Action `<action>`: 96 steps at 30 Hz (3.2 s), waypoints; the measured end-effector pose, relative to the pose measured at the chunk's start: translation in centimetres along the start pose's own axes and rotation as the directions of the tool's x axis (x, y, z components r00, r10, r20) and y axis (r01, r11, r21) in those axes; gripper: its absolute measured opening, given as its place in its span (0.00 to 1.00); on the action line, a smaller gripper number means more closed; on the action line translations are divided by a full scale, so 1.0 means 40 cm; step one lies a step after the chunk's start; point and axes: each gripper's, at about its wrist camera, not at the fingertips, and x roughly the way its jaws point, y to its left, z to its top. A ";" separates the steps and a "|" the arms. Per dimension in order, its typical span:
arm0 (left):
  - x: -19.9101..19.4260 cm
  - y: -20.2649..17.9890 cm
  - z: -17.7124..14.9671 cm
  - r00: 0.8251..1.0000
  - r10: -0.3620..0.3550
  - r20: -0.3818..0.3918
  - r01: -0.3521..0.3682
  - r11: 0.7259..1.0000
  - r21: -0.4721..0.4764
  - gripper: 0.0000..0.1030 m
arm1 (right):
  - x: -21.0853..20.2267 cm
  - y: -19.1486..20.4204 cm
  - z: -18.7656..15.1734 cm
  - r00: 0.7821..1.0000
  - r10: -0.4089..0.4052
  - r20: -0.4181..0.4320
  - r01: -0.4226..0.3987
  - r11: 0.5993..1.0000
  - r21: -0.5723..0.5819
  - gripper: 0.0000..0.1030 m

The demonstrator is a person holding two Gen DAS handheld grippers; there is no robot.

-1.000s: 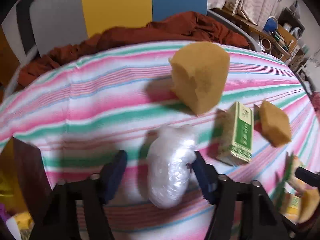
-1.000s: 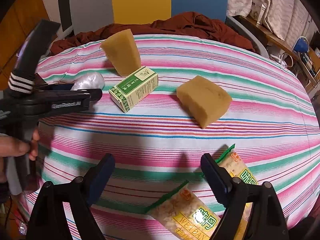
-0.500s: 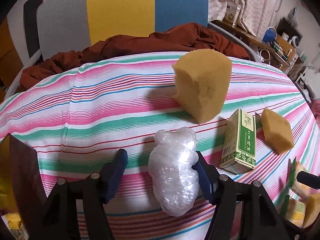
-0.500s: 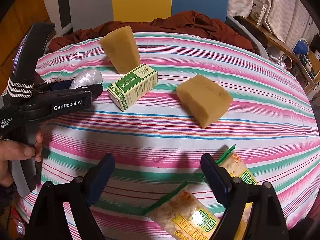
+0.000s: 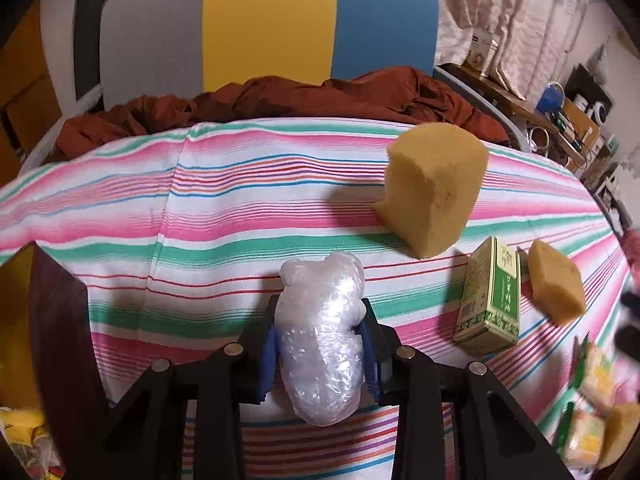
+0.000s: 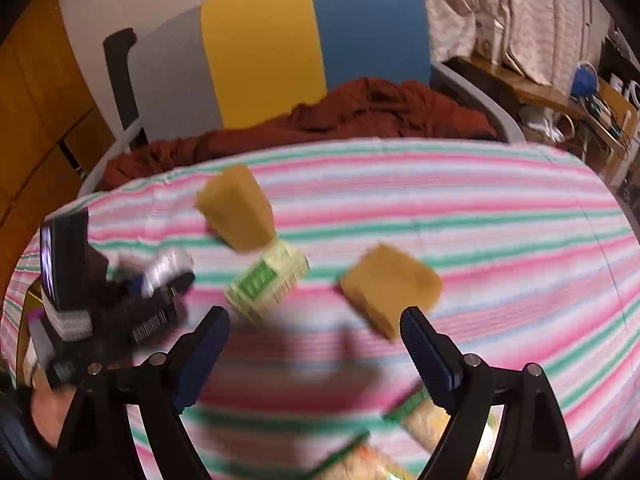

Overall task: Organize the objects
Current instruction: 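Lift the plastic bundle with the left tool while the right tool grasps a yellow sponge, then carry the plastic bundle and yellow sponge toward the gold tray, then open both tools to release the bundle and sponge into the tray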

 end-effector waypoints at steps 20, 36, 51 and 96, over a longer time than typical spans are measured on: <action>0.009 -0.007 -0.007 0.999 0.011 0.047 -0.011 1.000 0.008 0.35 | 0.238 0.148 0.162 0.996 0.079 -0.049 -0.088 0.970 -0.225 0.86; 0.013 -0.014 -0.007 0.998 0.022 0.060 -0.024 0.999 0.023 0.36 | 0.022 0.104 0.107 0.983 0.183 0.005 -0.180 0.971 -0.156 0.47; 0.009 -0.023 -0.009 0.997 0.040 0.061 -0.045 0.996 0.075 0.37 | 0.079 0.101 -0.104 0.977 0.120 -0.177 -0.150 0.975 -0.164 0.46; -0.574 0.214 -0.257 0.958 0.127 0.258 -0.106 0.990 -0.095 0.37 | -0.002 0.194 -0.152 0.985 0.148 -0.086 -0.163 0.966 -0.200 0.46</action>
